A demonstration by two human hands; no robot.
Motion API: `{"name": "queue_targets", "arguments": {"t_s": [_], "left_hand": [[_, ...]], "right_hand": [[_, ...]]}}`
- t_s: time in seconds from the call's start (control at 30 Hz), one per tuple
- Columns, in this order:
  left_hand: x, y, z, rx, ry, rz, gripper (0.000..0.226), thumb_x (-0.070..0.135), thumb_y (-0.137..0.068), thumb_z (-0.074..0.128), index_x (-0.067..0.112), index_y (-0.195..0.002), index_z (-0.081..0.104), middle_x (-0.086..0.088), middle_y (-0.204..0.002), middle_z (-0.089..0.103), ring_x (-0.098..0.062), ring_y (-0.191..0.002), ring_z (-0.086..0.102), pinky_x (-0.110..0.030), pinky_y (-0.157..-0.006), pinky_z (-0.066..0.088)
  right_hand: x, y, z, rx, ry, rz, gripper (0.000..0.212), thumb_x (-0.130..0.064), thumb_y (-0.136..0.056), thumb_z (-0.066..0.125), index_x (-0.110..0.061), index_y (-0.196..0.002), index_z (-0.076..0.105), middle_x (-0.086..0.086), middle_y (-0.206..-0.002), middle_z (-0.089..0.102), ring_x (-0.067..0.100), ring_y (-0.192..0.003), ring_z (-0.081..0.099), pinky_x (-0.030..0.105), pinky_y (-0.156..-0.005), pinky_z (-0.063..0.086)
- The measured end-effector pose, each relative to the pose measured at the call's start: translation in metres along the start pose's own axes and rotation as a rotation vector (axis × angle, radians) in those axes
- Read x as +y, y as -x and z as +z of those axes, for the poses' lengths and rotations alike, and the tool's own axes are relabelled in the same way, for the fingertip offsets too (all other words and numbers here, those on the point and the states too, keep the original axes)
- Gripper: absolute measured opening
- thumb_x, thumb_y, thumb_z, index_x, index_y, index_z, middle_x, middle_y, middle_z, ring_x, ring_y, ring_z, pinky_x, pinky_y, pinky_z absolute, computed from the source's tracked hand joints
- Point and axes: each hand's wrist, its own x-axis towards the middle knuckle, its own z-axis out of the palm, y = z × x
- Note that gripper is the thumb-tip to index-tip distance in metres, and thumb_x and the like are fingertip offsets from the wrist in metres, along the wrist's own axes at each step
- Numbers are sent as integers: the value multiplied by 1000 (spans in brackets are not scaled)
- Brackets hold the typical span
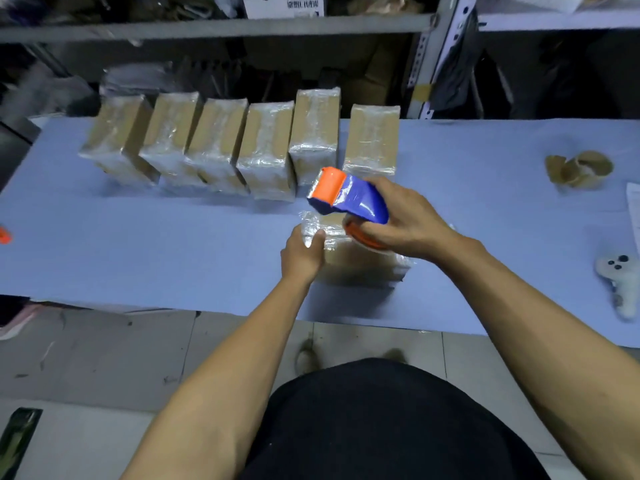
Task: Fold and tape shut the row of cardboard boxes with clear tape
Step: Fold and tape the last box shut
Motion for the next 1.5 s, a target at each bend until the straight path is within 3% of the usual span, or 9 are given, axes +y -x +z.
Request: {"name": "queue_targets", "arguments": {"t_s": [0.17,0.23,0.3,0.37,0.5,0.63,0.73,1.13,1.5], "left_hand": [[-6,-7,-17,-168,189,-159,16,31,-91,66,20,-82,59,9,-74,64,-19,-76,56,-26,-67,47],[-14,-13,-33,-226,327,-229,16,30,-94,68,17,-103,64,3,-100,63,-19,-96,56,-34,-87,43],[-18,-15,-47,-39,391,-140,33,29,-98,64,12,-126,64,2,-122,61,-20,-119,56,-34,-98,44],[-10,-13,-55,58,484,-64,20,33,-101,58,19,-108,69,3,-108,69,-19,-106,65,-29,-85,53],[20,-11,-55,-285,648,-210,43,48,-101,54,9,-107,70,-8,-98,75,-21,-85,73,-34,-74,60],[33,-11,-53,-379,761,-321,28,38,-100,61,11,-103,69,-5,-89,74,-17,-71,72,-29,-63,56],[32,-13,-52,-332,739,-268,14,22,-99,63,12,-93,70,-3,-77,73,-16,-67,71,-25,-56,53],[29,-18,-51,-280,741,-186,19,24,-101,61,10,-90,68,3,-61,68,-8,-53,62,-21,-55,50],[4,-32,-49,-109,280,-5,21,20,-100,62,4,-101,76,-13,-92,75,-22,-81,73,-30,-66,59]], "right_hand": [[6,-2,35,-36,78,-32,55,-48,-80,68,-26,-127,48,-1,-116,60,20,-98,57,31,-76,45],[12,-2,36,-2,43,-9,57,-51,-74,66,-28,-123,48,-4,-113,60,18,-94,57,29,-73,42],[17,-4,36,-8,24,-9,58,-53,-71,64,-30,-121,47,-7,-111,60,16,-90,56,27,-72,40],[18,-7,39,-4,45,-15,59,-55,-70,62,-30,-122,47,-7,-111,60,15,-91,56,27,-72,39],[20,-11,39,-15,70,-29,63,-58,-70,57,-29,-125,48,-5,-114,61,18,-93,57,28,-73,41],[22,-11,38,-17,62,-34,62,-60,-72,56,-27,-123,47,-7,-110,60,13,-86,52,28,-72,42],[22,-12,38,-27,73,-37,66,-62,-71,54,-25,-126,47,-4,-112,61,14,-85,51,28,-72,42],[13,-15,36,-28,114,-41,61,-53,-72,56,-24,-125,49,0,-109,62,21,-86,54,34,-74,48],[1,-23,39,-71,265,-133,55,-58,-77,59,-34,-125,48,-4,-107,63,22,-94,59,29,-69,42]]}}
